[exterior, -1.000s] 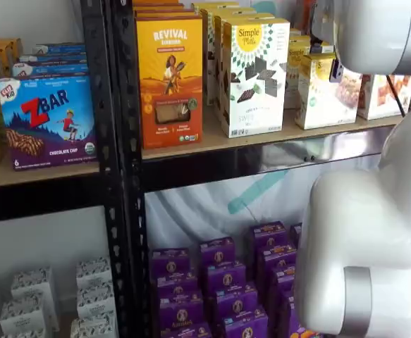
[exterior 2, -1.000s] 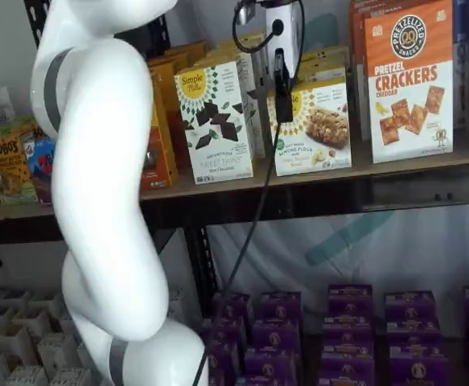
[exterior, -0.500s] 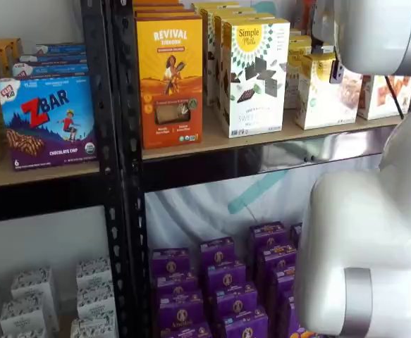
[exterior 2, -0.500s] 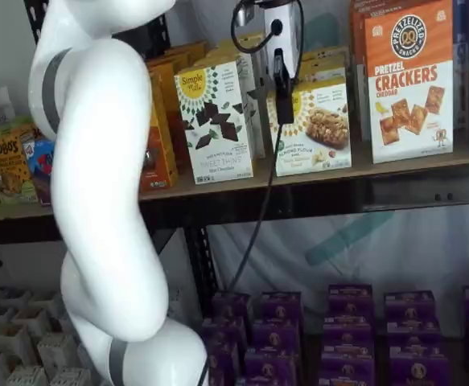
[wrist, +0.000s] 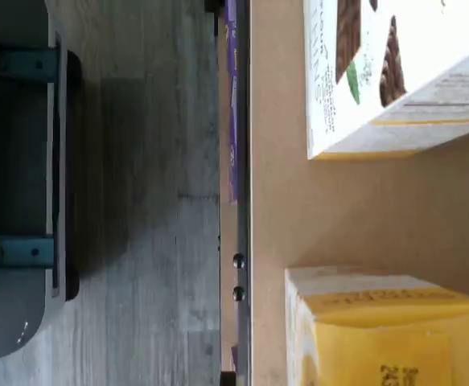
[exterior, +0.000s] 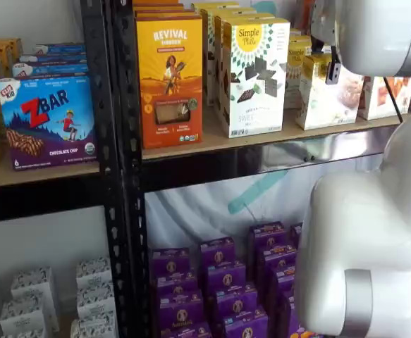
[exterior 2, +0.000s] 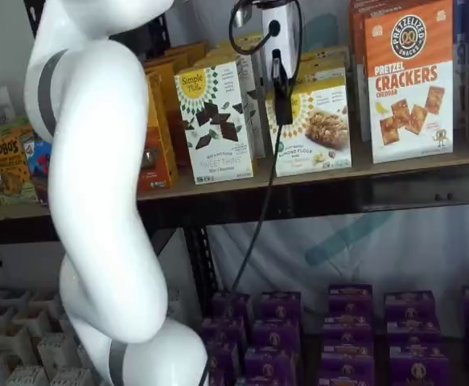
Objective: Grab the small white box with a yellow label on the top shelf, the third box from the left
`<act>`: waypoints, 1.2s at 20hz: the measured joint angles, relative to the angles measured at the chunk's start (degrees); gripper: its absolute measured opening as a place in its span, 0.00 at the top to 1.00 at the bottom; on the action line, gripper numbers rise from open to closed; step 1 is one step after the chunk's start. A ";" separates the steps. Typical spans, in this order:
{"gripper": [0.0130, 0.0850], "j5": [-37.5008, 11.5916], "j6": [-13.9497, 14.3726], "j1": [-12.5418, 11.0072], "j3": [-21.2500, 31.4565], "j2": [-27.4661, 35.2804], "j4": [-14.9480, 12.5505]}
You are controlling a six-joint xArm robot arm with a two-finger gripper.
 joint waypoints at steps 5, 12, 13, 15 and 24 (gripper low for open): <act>0.44 -0.52 0.02 -0.01 0.31 -0.21 0.34; 0.56 -0.60 0.10 0.05 0.25 -0.11 0.47; 0.56 -0.63 0.08 0.02 0.27 -0.12 0.55; 0.67 -0.63 0.07 -0.02 0.28 -0.13 0.67; 0.78 -0.07 -0.05 -0.21 -0.02 -0.04 0.99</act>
